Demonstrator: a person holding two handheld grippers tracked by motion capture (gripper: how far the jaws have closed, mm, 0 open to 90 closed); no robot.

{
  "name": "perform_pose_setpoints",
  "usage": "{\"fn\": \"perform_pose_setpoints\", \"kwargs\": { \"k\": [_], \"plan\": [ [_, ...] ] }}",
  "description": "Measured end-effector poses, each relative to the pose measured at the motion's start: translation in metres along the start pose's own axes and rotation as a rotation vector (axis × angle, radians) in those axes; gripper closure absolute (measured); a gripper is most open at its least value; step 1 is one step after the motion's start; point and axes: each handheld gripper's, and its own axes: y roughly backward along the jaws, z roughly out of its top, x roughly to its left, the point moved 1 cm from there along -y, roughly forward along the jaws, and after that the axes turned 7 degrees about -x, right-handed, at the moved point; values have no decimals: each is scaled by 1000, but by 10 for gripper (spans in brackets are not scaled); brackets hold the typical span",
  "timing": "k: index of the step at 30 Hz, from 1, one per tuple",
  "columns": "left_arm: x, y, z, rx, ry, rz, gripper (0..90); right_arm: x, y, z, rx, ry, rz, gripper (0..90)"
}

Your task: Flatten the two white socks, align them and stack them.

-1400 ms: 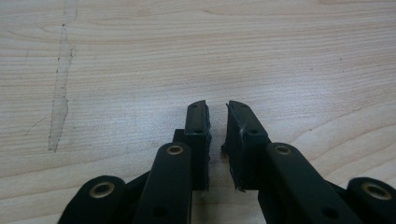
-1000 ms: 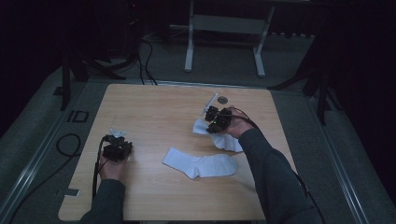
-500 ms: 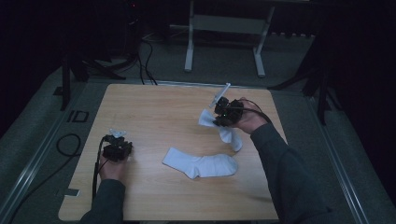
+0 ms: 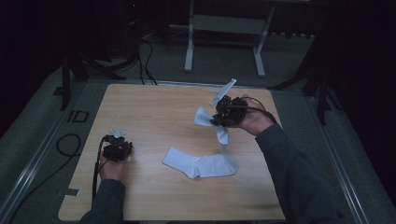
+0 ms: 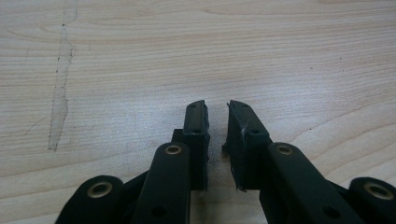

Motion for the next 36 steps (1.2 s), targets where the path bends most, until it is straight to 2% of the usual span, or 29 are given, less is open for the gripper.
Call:
{"fn": "perform_pose_setpoints", "kwargs": {
  "k": [4, 8, 12, 16, 20, 23, 30, 33, 36],
  "plan": [
    [0, 0, 0, 2, -2, -2, 779, 11, 8, 0, -18, 11, -4, 826],
    [0, 0, 0, 1, -2, -1, 779, 24, 12, -2, -28, 26, 13, 826],
    [0, 0, 0, 0, 0, -1, 779, 37, 10, -7, -6, 44, 14, 825],
    [0, 0, 0, 3, -3, -1, 779, 44, 6, -12, -2, 41, 28, 825],
    [0, 0, 0, 2, -3, 0, 779, 47, -6, -20, 15, 26, 40, 823],
    [-1, 0, 0, 1, -4, 0, 779, 51, -18, -22, 6, 13, 47, 822],
    [-1, 1, 0, 2, -8, 0, 779, 62, -56, -24, 11, -18, 82, 817],
    [-3, 6, 2, -39, -11, -8, 782, 65, -69, -23, 13, -24, 86, 817],
    [-6, 9, 3, -46, -21, -21, 782, 65, -80, -21, 10, -42, 92, 817]
  ]
}}
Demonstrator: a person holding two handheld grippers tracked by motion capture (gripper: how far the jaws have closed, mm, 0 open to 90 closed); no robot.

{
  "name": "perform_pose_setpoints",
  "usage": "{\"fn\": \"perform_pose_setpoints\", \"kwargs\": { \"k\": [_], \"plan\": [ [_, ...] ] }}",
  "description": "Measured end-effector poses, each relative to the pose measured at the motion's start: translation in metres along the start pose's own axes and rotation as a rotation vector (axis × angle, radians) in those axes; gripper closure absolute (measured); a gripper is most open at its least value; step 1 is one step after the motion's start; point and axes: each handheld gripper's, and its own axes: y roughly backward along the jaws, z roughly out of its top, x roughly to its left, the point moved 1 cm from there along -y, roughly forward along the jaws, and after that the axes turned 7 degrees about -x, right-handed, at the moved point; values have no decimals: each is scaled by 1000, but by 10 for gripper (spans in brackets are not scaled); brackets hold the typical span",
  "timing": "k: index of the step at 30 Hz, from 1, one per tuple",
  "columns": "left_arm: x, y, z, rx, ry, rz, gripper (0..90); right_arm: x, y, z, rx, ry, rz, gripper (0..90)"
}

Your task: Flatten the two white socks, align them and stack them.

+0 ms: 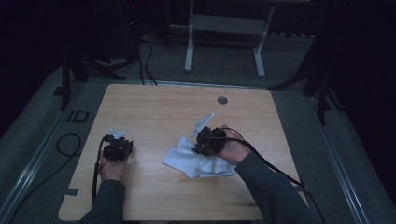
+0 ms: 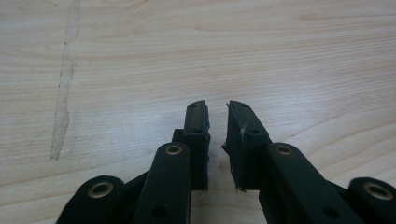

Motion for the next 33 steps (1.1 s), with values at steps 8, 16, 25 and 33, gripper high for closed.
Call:
{"fn": "perform_pose_setpoints", "kwargs": {
  "k": [8, 16, 25, 33],
  "plan": [
    [-9, 6, 2, -14, -15, -26, 782, 3, -30, -1, 11, -37, 0, 816],
    [-34, 11, 5, -24, -67, -88, 782, -1, -56, -4, 37, -87, 4, 813],
    [-61, 8, 2, -7, -131, -138, 782, 4, -73, -7, 46, -100, -12, 809],
    [-73, 7, 0, 4, -161, -162, 781, 4, -84, -9, 46, -119, -8, 807]
  ]
}}
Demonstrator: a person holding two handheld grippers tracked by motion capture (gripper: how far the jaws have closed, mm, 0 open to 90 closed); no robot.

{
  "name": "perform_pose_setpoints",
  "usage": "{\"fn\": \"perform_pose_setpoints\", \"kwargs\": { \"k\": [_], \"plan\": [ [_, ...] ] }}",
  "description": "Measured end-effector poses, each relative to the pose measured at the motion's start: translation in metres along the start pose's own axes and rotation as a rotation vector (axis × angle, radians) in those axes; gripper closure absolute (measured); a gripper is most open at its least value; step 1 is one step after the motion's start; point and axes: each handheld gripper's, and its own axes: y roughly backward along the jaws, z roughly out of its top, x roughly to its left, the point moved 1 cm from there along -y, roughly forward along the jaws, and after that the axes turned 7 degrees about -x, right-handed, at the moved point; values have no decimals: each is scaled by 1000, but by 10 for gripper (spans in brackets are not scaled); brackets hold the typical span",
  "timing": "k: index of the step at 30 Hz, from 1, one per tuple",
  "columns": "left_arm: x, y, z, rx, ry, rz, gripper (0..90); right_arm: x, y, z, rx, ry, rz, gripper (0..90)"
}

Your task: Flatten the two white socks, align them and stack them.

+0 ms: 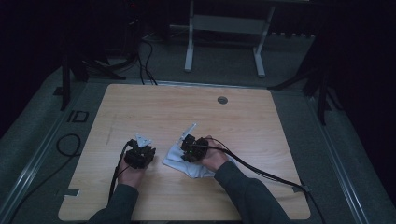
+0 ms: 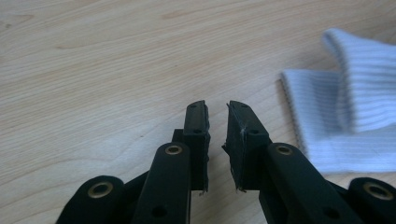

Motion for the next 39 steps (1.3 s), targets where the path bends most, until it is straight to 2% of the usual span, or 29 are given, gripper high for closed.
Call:
{"fn": "perform_pose_setpoints", "kwargs": {
  "k": [13, 15, 16, 17, 20, 24, 32, 39],
  "plan": [
    [-11, -3, 0, 8, -27, -22, 781, 4, -6, 0, -20, -17, 25, 794],
    [-13, -3, 0, 7, -27, -24, 781, 3, -9, -1, -20, -18, 24, 759],
    [-13, -3, 0, 8, -31, -25, 781, 3, -11, -1, -22, -17, 20, 707],
    [-14, -3, 0, 5, -30, -27, 781, 2, -12, -1, -22, -17, 7, 655],
    [-16, -1, 1, 0, -36, -32, 781, 0, -10, 0, -45, -26, -17, 577],
    [-21, 0, 2, -5, -40, -43, 781, -2, 1, 3, -80, -27, -33, 515],
    [-37, 1, 9, -35, -75, -80, 782, -7, 25, 5, -36, 24, -121, 502],
    [-49, -4, 12, -22, -119, -110, 782, -9, 37, 2, 7, 77, -195, 513]
  ]
}}
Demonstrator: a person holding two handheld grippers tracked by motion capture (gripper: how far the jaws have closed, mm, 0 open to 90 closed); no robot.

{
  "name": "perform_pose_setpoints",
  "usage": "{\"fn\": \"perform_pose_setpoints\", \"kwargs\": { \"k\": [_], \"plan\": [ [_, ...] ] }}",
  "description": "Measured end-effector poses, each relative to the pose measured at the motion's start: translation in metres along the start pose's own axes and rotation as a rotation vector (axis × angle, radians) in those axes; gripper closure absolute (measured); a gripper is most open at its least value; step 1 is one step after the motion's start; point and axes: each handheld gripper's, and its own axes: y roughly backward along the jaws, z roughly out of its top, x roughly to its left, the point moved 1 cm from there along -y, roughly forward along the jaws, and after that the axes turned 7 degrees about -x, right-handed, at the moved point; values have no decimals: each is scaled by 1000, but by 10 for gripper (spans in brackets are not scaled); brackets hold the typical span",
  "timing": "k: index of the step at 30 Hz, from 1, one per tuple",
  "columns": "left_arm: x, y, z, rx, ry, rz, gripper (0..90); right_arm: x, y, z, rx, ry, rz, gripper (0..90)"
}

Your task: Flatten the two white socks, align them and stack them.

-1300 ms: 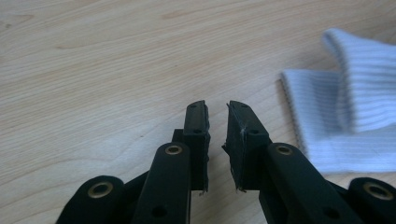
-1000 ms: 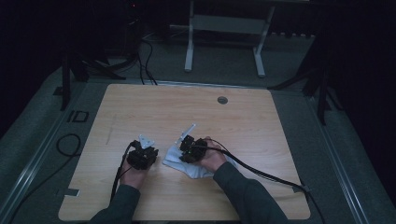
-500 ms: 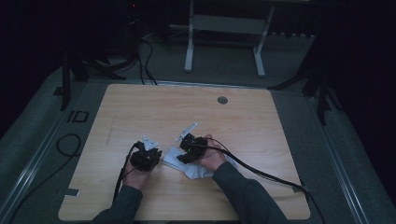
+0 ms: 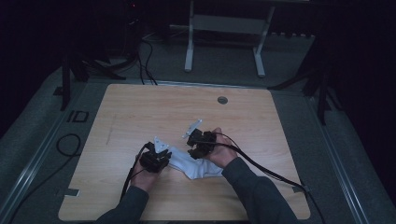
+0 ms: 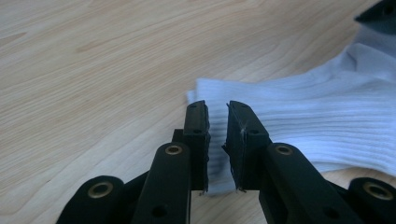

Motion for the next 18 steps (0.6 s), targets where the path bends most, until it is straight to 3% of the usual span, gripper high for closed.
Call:
{"fn": "perform_pose_setpoints", "kwargs": {
  "k": [9, 18],
  "plan": [
    [-6, -9, -2, 32, -30, -15, 782, -7, 16, -14, 2, -15, -30, 522],
    [-9, -11, -4, 41, -46, -12, 782, -20, 37, -41, 9, -95, -52, 581]
  ]
}}
